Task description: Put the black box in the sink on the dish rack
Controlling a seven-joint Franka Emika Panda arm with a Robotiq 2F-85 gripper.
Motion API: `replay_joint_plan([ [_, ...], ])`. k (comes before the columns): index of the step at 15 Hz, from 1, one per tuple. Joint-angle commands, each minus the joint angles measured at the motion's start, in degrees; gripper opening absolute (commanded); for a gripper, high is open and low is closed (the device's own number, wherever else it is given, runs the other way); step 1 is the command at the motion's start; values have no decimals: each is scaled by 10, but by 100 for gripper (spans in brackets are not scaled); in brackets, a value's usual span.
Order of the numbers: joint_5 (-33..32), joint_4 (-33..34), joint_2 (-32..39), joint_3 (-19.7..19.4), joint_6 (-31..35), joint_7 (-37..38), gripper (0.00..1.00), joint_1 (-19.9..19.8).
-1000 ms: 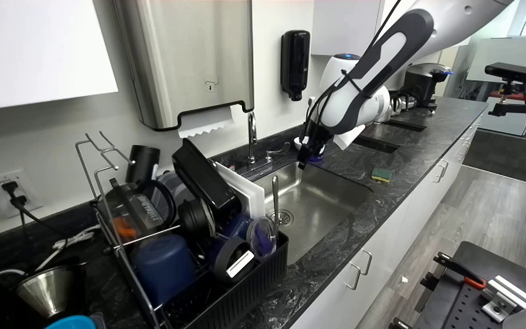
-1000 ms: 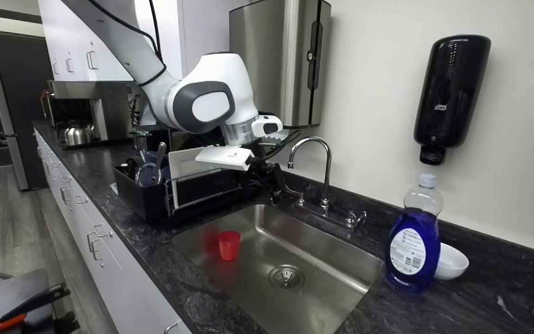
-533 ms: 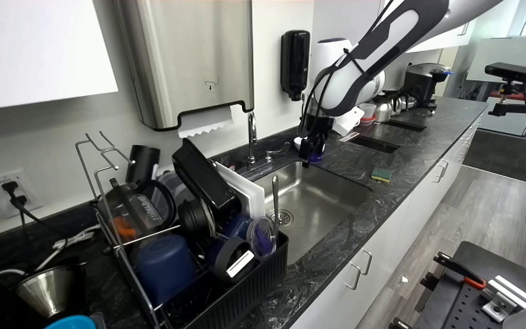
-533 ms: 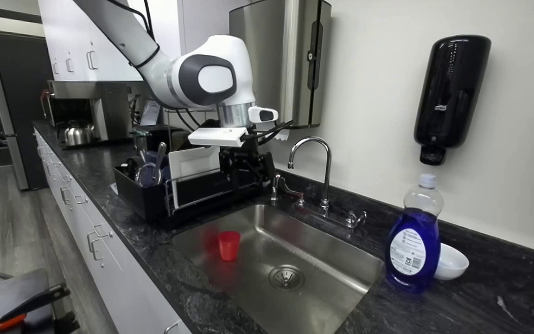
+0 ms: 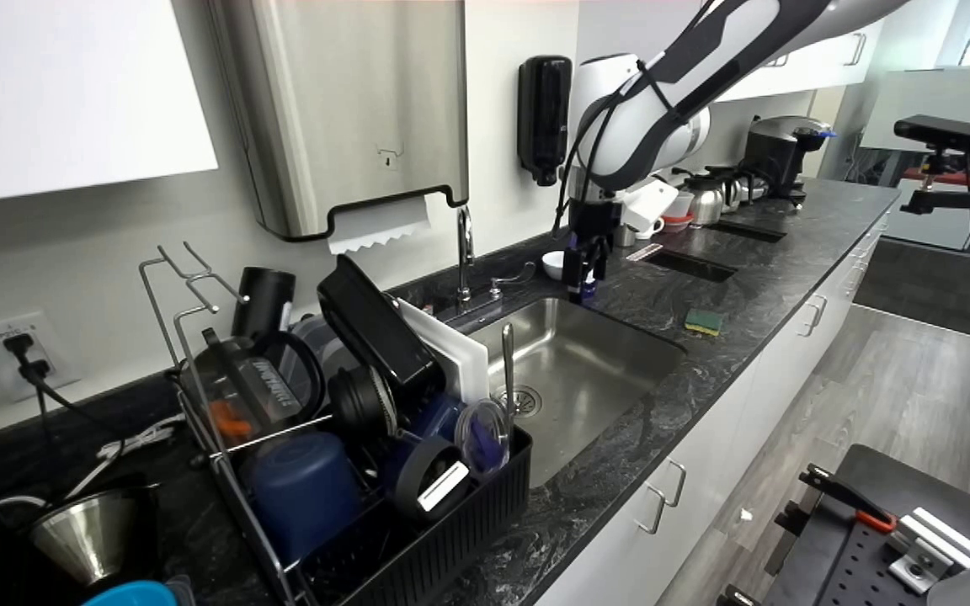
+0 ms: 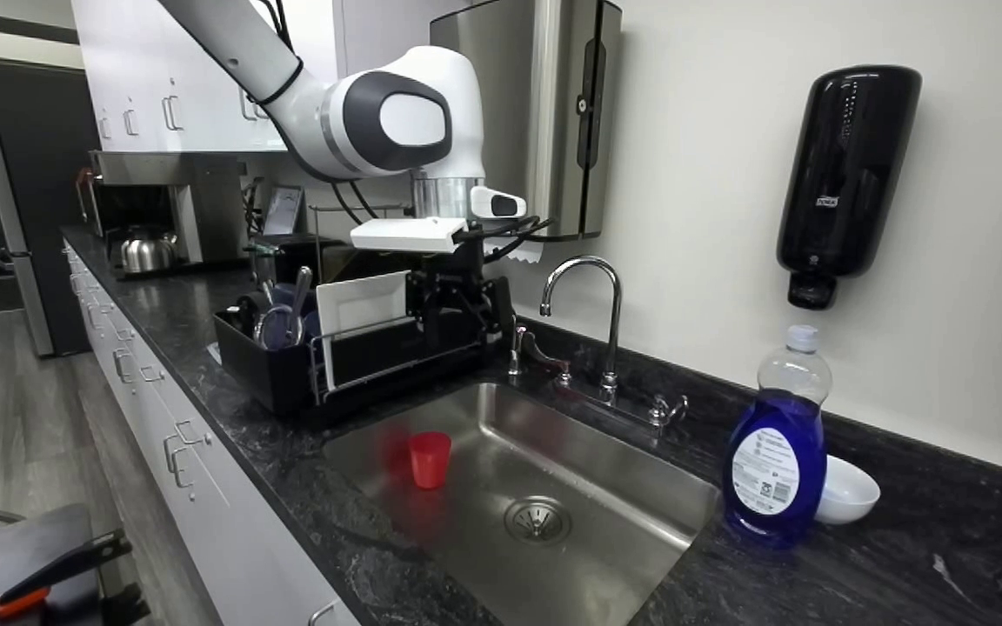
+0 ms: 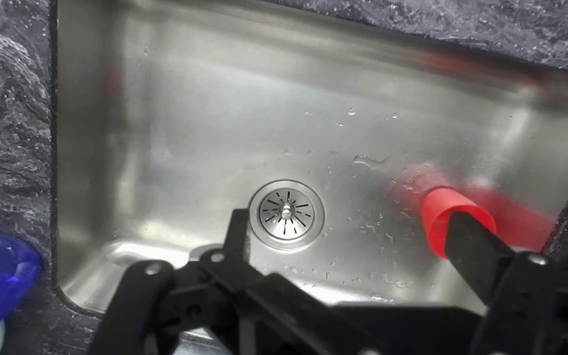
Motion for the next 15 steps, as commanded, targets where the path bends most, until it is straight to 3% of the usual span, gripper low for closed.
replay_joint_plan([
  [1, 7, 4, -6, 16, -33, -20, 100, -20],
  [2, -2, 2, 0, 16, -10, -3, 100, -18],
  [15, -2, 2, 0, 18, -17, -4, 100, -20],
])
